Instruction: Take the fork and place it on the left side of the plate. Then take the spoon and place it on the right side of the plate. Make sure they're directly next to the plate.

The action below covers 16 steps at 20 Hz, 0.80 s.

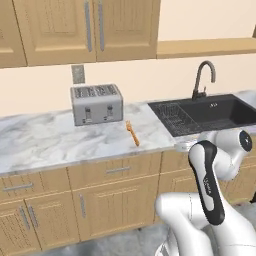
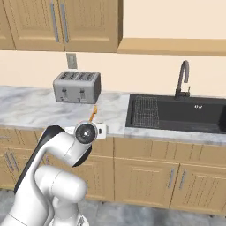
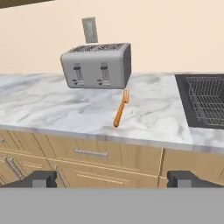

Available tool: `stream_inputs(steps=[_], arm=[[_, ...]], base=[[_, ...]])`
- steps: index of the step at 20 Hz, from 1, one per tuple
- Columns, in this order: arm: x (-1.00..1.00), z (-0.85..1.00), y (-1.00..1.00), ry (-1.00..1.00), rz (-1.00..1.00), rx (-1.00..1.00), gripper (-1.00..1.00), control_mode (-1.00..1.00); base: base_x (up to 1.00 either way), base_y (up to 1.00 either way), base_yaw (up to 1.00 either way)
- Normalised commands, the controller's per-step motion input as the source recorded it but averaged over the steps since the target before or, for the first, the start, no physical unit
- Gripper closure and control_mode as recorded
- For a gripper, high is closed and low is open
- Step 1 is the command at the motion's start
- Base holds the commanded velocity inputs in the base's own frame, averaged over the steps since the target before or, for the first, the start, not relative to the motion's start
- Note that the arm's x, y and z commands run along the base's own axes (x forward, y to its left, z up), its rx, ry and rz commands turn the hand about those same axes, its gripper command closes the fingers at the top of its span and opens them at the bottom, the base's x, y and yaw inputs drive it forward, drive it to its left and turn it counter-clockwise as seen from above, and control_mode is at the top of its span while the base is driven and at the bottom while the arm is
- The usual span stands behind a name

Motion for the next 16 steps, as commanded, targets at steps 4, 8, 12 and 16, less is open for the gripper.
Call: stream_inputs(steps=[4,8,12,16], arm=[[0.00,0.00,0.00,0.00,0.00,0.00,-1.00,1.00],[0.00,0.00,0.00,0.00,0.00,0.00,-1.00,1.00],[0.00,0.00,0.00,0.00,0.00,0.00,-1.00,1.00],[0.04,-0.33,0.24,0.30,-0.04,-0.04,-1.00,-1.00]], base=[[1.00,0.00,0.00],[1.00,0.00,0.00],[0.97,0.01,0.00],[0.10,0.06,0.00]])
